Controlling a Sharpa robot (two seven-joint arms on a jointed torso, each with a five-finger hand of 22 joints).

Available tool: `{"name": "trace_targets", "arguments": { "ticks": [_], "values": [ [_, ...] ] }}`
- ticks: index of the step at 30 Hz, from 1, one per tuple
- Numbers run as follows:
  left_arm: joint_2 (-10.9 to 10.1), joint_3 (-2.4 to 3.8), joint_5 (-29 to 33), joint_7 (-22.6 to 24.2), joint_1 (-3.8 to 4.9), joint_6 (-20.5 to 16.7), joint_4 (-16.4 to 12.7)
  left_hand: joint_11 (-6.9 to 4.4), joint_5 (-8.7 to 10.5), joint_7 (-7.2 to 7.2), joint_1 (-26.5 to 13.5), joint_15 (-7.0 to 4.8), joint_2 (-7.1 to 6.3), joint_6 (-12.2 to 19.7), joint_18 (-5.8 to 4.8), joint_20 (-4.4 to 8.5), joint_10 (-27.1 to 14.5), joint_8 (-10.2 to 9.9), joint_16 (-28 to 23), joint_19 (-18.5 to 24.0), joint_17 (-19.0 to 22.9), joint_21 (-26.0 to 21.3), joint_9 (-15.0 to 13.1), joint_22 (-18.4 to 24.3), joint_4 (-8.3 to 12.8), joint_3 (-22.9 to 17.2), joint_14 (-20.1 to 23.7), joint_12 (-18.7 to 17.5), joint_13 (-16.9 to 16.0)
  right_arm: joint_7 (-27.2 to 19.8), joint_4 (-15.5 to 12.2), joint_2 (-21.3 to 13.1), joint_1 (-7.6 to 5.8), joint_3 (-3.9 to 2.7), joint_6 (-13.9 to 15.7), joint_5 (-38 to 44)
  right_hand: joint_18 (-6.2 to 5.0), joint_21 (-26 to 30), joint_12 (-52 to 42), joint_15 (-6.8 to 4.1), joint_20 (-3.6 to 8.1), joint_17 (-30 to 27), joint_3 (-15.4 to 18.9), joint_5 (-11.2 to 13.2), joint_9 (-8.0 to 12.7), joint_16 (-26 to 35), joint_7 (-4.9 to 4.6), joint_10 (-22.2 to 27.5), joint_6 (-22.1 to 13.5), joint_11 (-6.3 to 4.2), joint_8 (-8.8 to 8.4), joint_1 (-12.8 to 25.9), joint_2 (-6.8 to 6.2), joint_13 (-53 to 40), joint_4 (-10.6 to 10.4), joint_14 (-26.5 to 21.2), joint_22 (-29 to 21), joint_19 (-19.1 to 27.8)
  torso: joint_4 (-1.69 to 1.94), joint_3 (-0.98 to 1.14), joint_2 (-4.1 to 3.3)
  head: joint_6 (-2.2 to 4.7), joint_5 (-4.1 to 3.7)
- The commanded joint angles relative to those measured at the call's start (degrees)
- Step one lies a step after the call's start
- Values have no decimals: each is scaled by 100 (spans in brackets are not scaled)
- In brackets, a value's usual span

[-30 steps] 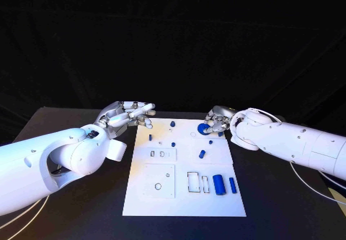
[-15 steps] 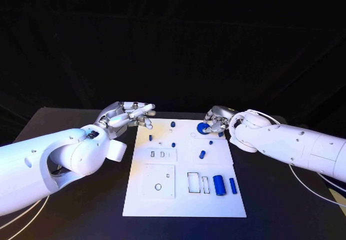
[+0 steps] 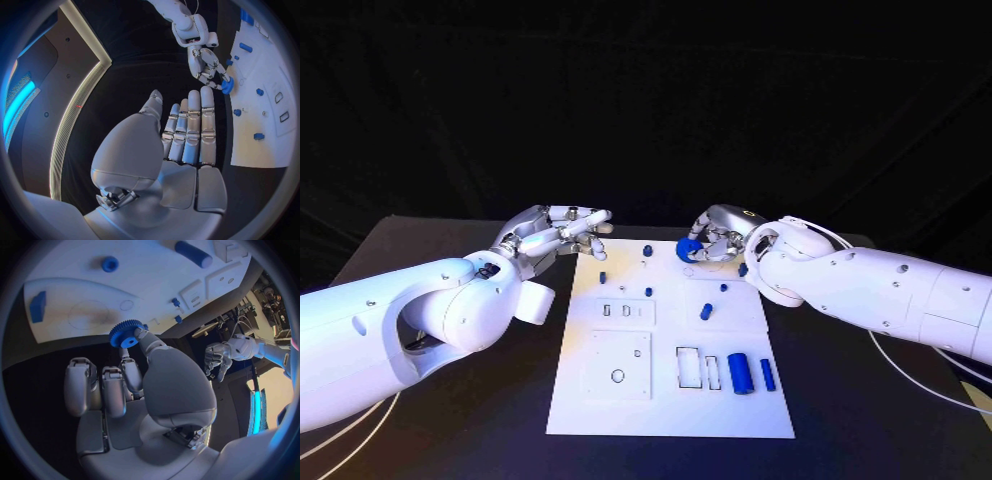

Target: Assemble the parts on the task board

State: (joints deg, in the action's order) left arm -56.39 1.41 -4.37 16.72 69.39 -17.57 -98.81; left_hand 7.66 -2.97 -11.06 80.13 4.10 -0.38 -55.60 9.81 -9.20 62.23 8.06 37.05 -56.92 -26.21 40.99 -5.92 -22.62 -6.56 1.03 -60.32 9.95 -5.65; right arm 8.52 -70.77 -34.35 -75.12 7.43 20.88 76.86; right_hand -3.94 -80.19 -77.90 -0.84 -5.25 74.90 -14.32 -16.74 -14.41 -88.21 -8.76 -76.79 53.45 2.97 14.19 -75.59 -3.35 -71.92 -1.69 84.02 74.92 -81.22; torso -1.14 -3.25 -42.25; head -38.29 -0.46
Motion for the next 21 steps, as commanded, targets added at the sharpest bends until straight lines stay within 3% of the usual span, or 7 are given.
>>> {"name": "trace_targets", "arguments": {
  "ticks": [1, 7, 21],
  "values": [
    [14, 5, 14, 25, 8, 104, -6, 10, 14, -27, -5, 1, 53, -13, 52, -3, -36, -27, -20, 33, 7, 21, 6, -9, 25, 23, 44, -32, -9, 183, -68, 158, -35, 0, 208, 695, 90, -44, -20, -25, -4, 1199, -39, -26, -72, -27, 121, -42, 158, -14, 12, 30, -21, -9, -5, 528, 348, -44, 5, -4, -2, 19, -5],
    [29, 5, 14, 23, 8, 109, -10, 10, 14, -27, -5, 1, 53, -13, 52, -3, -36, -27, -20, 33, 7, 21, 6, -9, 25, 23, 44, -32, -9, 359, 56, 506, -36, 31, 208, 1029, 90, -46, -15, -25, -3, 1197, -41, -25, -72, -27, 121, -38, 157, -14, 8, 34, -27, -3, -5, 528, 351, -46, 12, -3, -10, 22, -3],
    [49, 5, 14, 22, 8, 107, -14, 10, 14, -27, -5, 1, 53, -13, 52, -3, -36, -27, -20, 33, 7, 21, 6, -9, 25, 23, 44, -32, -9, 486, 310, 983, 131, 66, 39, 1095, 86, -31, 9, -26, 2, 1191, -65, -28, -69, -24, 113, -19, 134, -11, -26, 61, -41, 23, -12, 526, 336, -34, 14, 3, -11, 1, 17]
  ]
}}
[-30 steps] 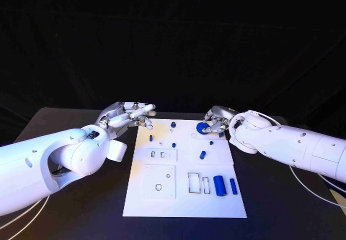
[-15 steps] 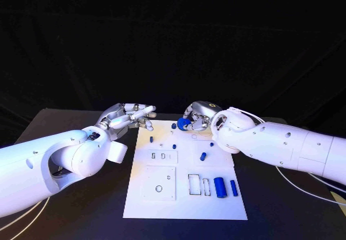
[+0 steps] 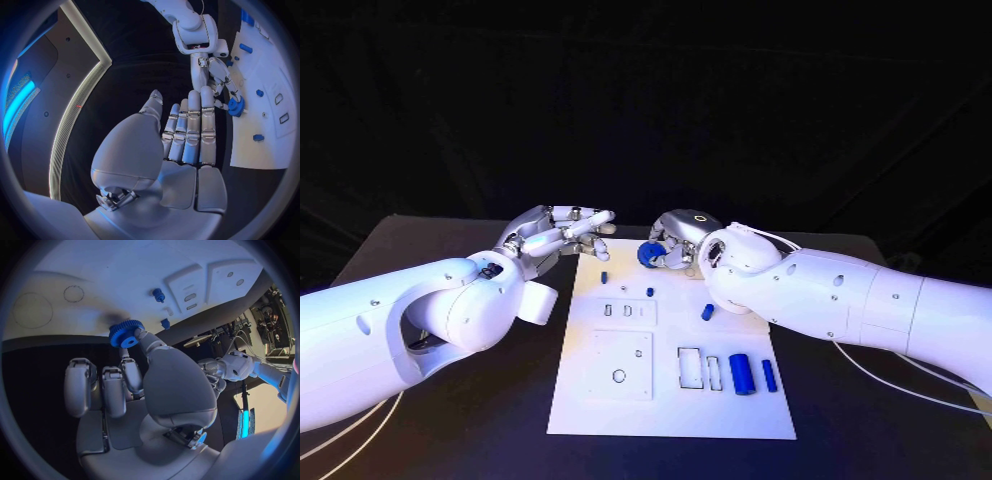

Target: Assemble the parts on the task board

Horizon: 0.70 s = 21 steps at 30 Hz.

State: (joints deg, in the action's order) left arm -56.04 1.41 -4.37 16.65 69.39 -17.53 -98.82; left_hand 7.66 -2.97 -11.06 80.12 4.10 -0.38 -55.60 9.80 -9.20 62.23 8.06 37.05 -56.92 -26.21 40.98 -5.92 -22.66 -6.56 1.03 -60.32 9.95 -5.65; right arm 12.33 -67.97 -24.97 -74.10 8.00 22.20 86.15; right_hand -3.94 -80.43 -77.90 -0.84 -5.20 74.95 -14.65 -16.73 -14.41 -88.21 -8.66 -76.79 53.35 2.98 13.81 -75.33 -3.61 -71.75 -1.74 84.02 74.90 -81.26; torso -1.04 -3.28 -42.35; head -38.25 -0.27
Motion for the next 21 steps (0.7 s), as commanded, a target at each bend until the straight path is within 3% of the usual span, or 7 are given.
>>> {"name": "trace_targets", "arguments": {
  "ticks": [1, 8, 21],
  "values": [
    [13, 5, 14, 29, 8, 101, -15, 10, 14, -27, -5, 1, 53, -13, 53, -3, -36, -27, -20, 33, 7, 21, 6, -5, 25, 23, 44, -32, -9, 99, 38, 62, 41, 11, -104, 159, 86, -8, 9, -26, -4, 1187, -32, -30, -69, -24, 103, -19, 144, -11, 13, 35, -15, 6, -6, 526, 338, -30, -1, 9, 0, -6, -1],
    [8, 5, 14, 29, 8, 95, -11, 10, 14, -27, -5, 1, 53, -13, 53, -3, -36, -27, -20, 33, 7, 21, 6, -5, 25, 23, 44, -32, -9, 77, 61, 134, 88, 23, -101, 136, 85, -2, 10, -25, -3, 1184, -39, -30, -68, -23, 100, -20, 138, -9, 4, 42, -17, 4, -8, 526, 332, -25, -18, 5, 1, -26, 18],
    [12, 5, 14, 26, 8, 99, -12, 10, 14, -27, -5, 1, 53, -13, 53, -3, -36, -27, -20, 33, 7, 21, 6, -5, 25, 23, 44, -32, -9, 75, 185, 234, 102, 27, -102, 142, 80, 18, 60, -16, -6, 1169, -67, -2, -61, -15, 81, 25, 97, 5, -53, 85, -46, 60, -19, 522, 314, -9, -14, 8, 1, -22, 18]
  ]
}}
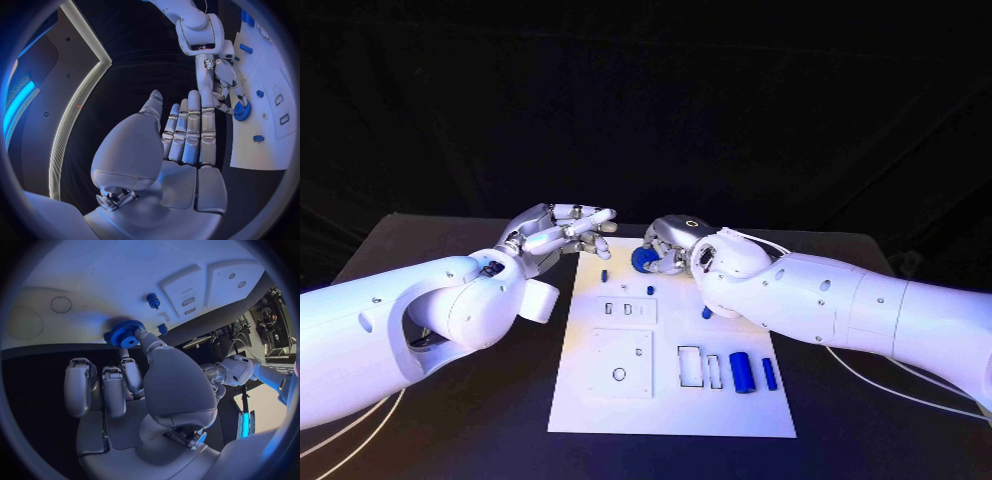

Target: Assemble the parts on the task board

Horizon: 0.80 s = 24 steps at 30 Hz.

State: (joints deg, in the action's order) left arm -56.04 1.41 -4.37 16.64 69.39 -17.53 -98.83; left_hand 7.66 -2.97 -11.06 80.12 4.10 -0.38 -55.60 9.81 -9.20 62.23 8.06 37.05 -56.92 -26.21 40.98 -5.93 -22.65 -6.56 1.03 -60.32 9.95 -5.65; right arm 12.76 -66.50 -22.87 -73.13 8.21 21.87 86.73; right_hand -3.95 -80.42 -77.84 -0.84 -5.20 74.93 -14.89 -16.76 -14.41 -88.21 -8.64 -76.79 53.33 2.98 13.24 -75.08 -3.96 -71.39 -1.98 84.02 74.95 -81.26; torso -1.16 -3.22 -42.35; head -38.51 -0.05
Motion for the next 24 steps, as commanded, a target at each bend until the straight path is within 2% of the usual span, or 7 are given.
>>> {"name": "trace_targets", "arguments": {
  "ticks": [1, 9, 14, 24],
  "values": [
    [12, 5, 14, 27, 8, 99, -11, 10, 14, -27, -5, 1, 53, -13, 52, -2, -36, -27, -20, 33, 7, 21, 6, -6, 25, 23, 44, -32, -9, 30, 54, 34, 6, 7, -76, 80, 78, 27, 73, -11, -8, 1164, -49, 15, -55, -12, 69, 44, 74, 13, -23, 74, -21, 47, 1, 521, 301, -2, -2, 1, 1, 8, -5],
    [13, 5, 14, 19, 8, 105, -9, 10, 14, -27, -5, 1, 53, -13, 52, -2, -36, -27, -20, 33, 7, 21, 6, -6, 25, 23, 44, -32, -9, 26, 134, 80, 7, 13, -122, 60, 67, 83, 227, 82, -78, 1130, -98, 153, 36, 4, -64, 184, -268, 128, -385, 177, -129, 216, -22, 512, 262, 40, -1, 2, 2, 4, -40],
    [11, 5, 14, 8, 8, 110, -8, 10, 14, -27, -5, 1, 53, -13, 52, -2, -36, -27, -20, 33, 7, 21, 6, -6, 25, 23, 44, -32, -9, 29, 164, 89, 7, 15, -135, 38, 56, 122, 326, 122, -124, 1104, -87, 338, 74, 18, -99, 281, -446, 168, -603, 236, -182, 327, -51, 504, 236, 67, 2, 1, 3, 6, -35],
    [5, 5, 14, -1, 8, 107, -7, 10, 15, -27, 1, 2, 61, -15, 54, -6, -36, -31, -27, 49, 10, 31, 6, -12, 34, 26, 47, -33, -12, -1, 152, 60, 7, 20, -298, -70, 55, 127, 307, 129, -142, 1105, -22, 388, 39, 17, -96, 255, -345, 171, -656, 362, -217, 289, -147, 504, 250, 61, 0, 0, 3, 7, -31]
  ]
}}
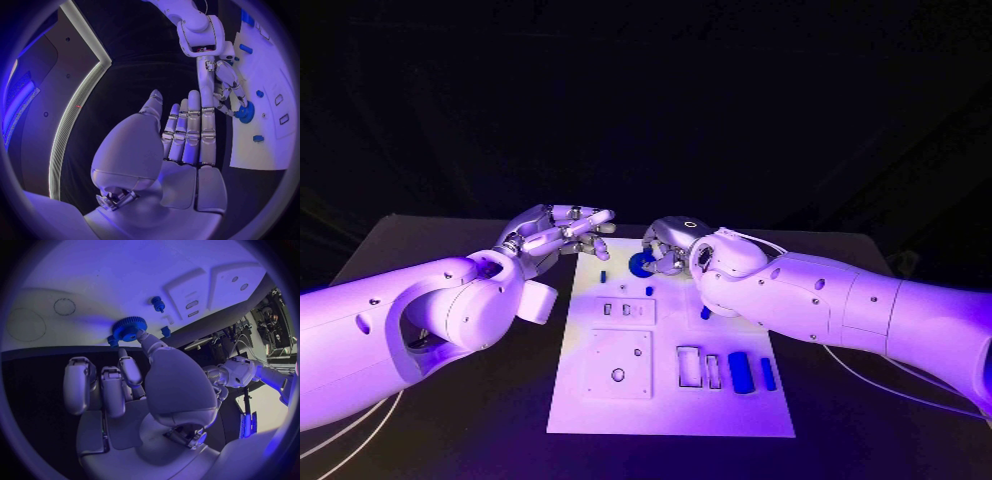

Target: Assemble the parts on the task board

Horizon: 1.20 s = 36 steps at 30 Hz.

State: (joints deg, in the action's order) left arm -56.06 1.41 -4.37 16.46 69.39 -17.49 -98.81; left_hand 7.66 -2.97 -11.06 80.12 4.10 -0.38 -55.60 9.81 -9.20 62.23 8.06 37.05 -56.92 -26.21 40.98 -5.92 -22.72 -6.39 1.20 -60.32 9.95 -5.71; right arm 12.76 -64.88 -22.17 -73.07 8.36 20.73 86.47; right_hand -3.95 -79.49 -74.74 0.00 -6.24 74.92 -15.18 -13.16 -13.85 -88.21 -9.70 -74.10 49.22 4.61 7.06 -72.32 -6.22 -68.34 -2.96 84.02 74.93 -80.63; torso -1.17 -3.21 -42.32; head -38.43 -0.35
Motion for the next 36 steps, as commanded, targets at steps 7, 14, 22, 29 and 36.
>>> {"name": "trace_targets", "arguments": {
  "ticks": [7, 14, 22, 29, 36],
  "values": [
    [3, 5, 13, 15, 8, 97, -10, 10, 15, -27, 1, 2, 61, -15, 54, -6, -36, -31, -27, 49, 10, 31, 6, -5, 18, 9, 47, -33, -5, -44, -61, -69, 1, 8, -230, -152, 57, 33, -65, 35, -33, 1119, 32, -74, -59, 10, 31, -82, 219, -8, -43, 209, 45, -108, -152, 507, 270, -12, 0, 0, -1, -2, 5],
    [0, 5, 13, 18, 8, 96, 0, 11, 15, -28, 3, 3, 63, -14, 55, -7, -38, -33, -30, 54, 11, 33, 6, -7, 20, 10, 49, -34, -6, -90, -181, -208, 1, 9, 95, -205, 62, 20, -98, 28, -27, 1131, 28, -159, -70, 4, 36, -118, 258, -15, -64, 234, 57, -156, -176, 510, 291, -27, -10, 2, 3, -1, 8],
    [-12, 5, 13, 19, 9, 104, 26, 11, 15, -28, 3, 3, 63, -14, 55, -7, -38, -33, -30, 54, 11, 33, 6, -7, 20, 10, 49, -34, -6, -681, -700, -803, -59, -13, 621, -831, 63, 23, -178, 27, -22, 1126, -59, -227, -75, 6, 26, -201, 257, -13, -148, 94, 69, -271, -81, 509, 303, -33, -46, 10, 24, 53, -28],
    [-8, 4, 14, 17, 8, 137, 59, 10, 14, -26, 11, 3, 69, -15, 55, -9, -37, -34, -35, 62, 12, 36, 5, -8, 27, 8, 53, -34, -7, -1731, -1050, -1806, -172, -32, -227, -1983, 36, 136, -75, 31, -24, 1055, -161, -9, -81, 44, 20, -80, 251, -10, -268, -163, 48, -168, 124, 490, 213, 55, -133, 23, 79, 72, -49],
    [10, 4, 14, 29, 7, 183, 97, 15, 15, -26, 7, 21, 71, -27, 50, -33, -29, -44, -107, 201, 41, -6, 2, 9, 52, 39, 120, -31, -16, -2115, -976, -2423, -157, -34, -511, -2233, 27, 177, -21, 34, -28, 1041, -93, -7, -75, 52, 22, -17, 180, -6, -334, -221, -54, -112, 203, 486, 185, 85, -181, 65, 92, 76, -84]
  ]
}}
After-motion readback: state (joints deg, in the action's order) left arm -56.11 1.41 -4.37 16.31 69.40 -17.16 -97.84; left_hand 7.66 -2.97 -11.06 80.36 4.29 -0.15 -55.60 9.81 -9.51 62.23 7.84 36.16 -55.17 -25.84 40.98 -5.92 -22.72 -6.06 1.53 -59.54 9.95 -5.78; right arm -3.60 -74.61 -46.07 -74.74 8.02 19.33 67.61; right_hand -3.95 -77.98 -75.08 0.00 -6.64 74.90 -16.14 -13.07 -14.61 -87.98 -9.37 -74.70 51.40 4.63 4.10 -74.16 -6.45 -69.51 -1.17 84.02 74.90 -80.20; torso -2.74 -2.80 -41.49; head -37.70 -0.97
